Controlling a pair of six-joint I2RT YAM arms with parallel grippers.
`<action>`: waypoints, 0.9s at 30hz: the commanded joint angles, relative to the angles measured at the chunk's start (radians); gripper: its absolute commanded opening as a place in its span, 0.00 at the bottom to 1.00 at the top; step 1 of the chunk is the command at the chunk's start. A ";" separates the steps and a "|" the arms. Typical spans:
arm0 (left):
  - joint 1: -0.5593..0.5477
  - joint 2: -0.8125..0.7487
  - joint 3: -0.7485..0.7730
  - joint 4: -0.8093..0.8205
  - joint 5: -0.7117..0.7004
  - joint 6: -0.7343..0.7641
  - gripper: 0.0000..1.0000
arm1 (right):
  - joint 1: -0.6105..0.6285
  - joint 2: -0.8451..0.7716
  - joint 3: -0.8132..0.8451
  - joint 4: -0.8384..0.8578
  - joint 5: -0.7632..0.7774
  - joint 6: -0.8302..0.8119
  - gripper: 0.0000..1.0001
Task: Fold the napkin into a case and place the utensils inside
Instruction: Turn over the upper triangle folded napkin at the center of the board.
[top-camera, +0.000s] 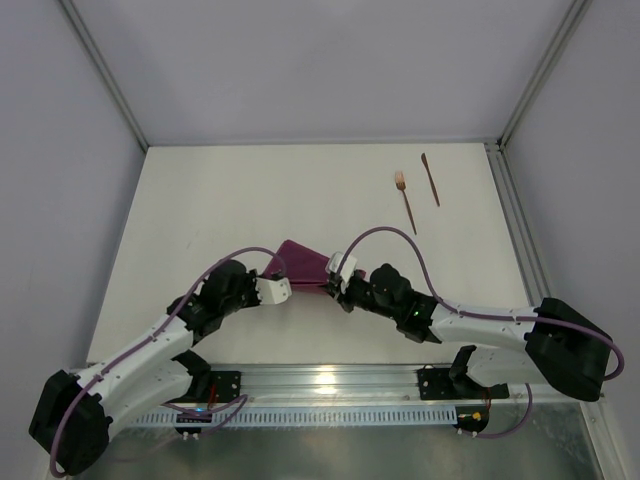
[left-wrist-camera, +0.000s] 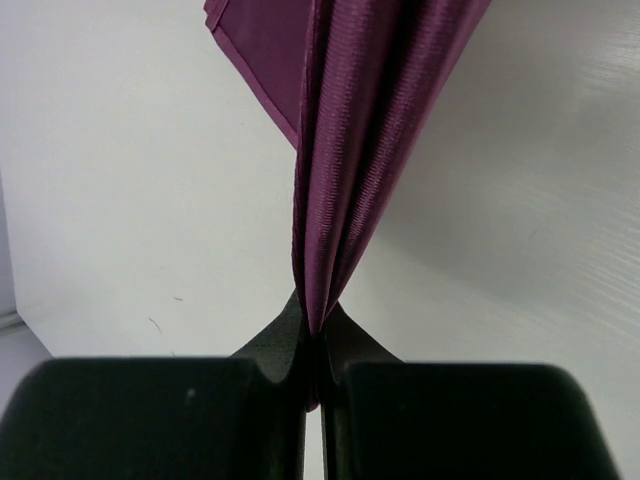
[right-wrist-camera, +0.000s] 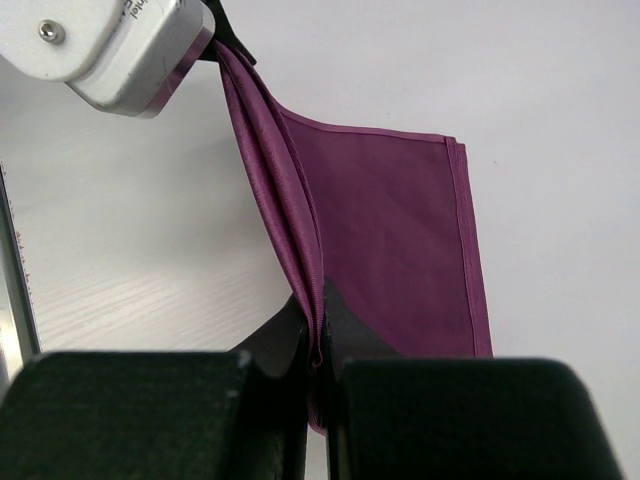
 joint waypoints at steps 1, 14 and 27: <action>0.018 -0.015 -0.008 0.033 -0.067 0.005 0.00 | -0.006 -0.034 0.001 0.013 -0.010 -0.017 0.04; 0.166 0.006 0.254 0.031 -0.298 -0.004 0.00 | 0.133 0.145 0.387 -0.070 0.035 0.102 0.04; 0.416 0.025 0.489 0.026 -0.433 0.172 0.00 | 0.281 0.647 0.713 0.382 0.068 0.803 0.04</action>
